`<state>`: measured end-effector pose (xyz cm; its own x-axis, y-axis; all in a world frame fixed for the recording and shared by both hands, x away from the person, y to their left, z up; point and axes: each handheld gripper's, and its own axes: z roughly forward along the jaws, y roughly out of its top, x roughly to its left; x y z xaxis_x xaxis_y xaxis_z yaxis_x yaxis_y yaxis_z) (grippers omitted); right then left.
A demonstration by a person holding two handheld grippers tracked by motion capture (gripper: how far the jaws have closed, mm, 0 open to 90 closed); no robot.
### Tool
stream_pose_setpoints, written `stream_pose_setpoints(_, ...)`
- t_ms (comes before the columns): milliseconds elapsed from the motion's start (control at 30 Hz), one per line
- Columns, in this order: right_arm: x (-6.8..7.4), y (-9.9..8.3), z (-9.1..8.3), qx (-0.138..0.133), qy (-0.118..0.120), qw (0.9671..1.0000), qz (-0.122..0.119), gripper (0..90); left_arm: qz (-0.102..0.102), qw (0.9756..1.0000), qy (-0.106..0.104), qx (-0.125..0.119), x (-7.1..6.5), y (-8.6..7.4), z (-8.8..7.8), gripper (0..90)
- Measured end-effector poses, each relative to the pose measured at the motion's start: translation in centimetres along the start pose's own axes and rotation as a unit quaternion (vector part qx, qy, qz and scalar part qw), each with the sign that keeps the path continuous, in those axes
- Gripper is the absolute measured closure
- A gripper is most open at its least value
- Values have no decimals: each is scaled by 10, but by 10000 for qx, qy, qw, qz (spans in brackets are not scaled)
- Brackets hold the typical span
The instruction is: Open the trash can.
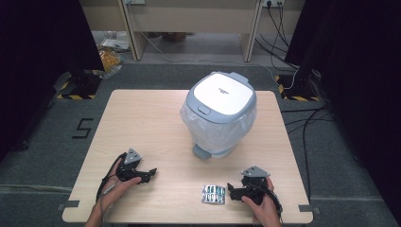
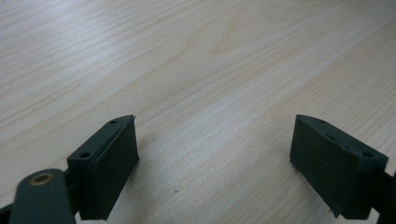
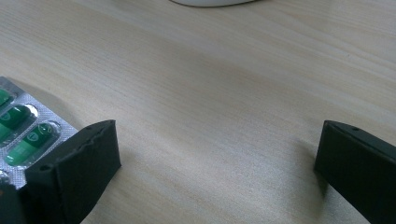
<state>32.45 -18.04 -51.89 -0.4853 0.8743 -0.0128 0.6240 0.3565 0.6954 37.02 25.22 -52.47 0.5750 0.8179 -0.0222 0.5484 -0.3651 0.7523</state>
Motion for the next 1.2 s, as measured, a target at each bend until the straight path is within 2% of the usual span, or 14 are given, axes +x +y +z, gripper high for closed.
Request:
stream_pose_setpoints(167, -2, 0, 0, -9, 47, 10000, -17, 8, 4, 10000, 3, 9, 0, 0, 0, 144)
stream_pose_setpoints(200, -6, 1, 0, -63, 66, 10000, -27, 86, 1, 10000, 1, 7, 0, 0, 0, 144)
stream_pose_setpoints(267, -15, 3, -1, -177, -68, 9998, 85, 193, -1, 10000, 3, 3, 0, 0, 0, 144)
stream_pose_setpoints(333, -25, 5, 0, -156, -287, 9992, 244, 140, 13, 10000, 7, 1, 0, 0, 0, 144)
stream_pose_setpoints(433, -41, 11, 3, -255, -481, 9975, 440, 155, 90, 9999, 39, -29, -2, 1, 0, 160)
stream_pose_setpoints(533, -53, 19, 6, -342, -592, 9968, 412, 155, 210, 9997, 103, -80, -7, 3, 1, 170)
stream_pose_setpoints(733, -76, 41, 14, -525, -885, 9934, 508, 171, 400, 9983, -6, -431, -25, 17, 6, 179)
stream_pose_setpoints(767, -86, 53, 22, -563, -1098, 9912, 468, 179, 383, 9977, -58, -554, -29, 23, 7, 179)
stream_pose_setpoints(800, -86, 53, 22, -563, -1098, 9912, 468, 179, 371, 9972, -119, -633, -32, 28, 8, 179)
stream_pose_setpoints(867, -99, 67, 34, -654, -1016, 9911, 551, 182, 403, 9957, -286, -782, -41, 42, 14, 180)
stream_pose_setpoints(1000, -108, 81, 46, -662, -931, 9919, 548, 184, 498, 9945, -407, -822, -48, 52, 22, 183)
stream_pose_setpoints(1033, -111, 86, 52, -771, -997, 9904, 572, 196, 578, 9942, -419, -803, -49, 55, 26, 184)
stream_pose_setpoints(1100, -117, 91, 56, -702, -849, 9920, 613, 189, 507, 9940, -506, -830, -51, 62, 33, 185)
stream_pose_setpoints(1200, -122, 95, 61, -782, -791, 9913, 699, 199, 443, 9935, -597, -866, -54, 65, 38, 189)
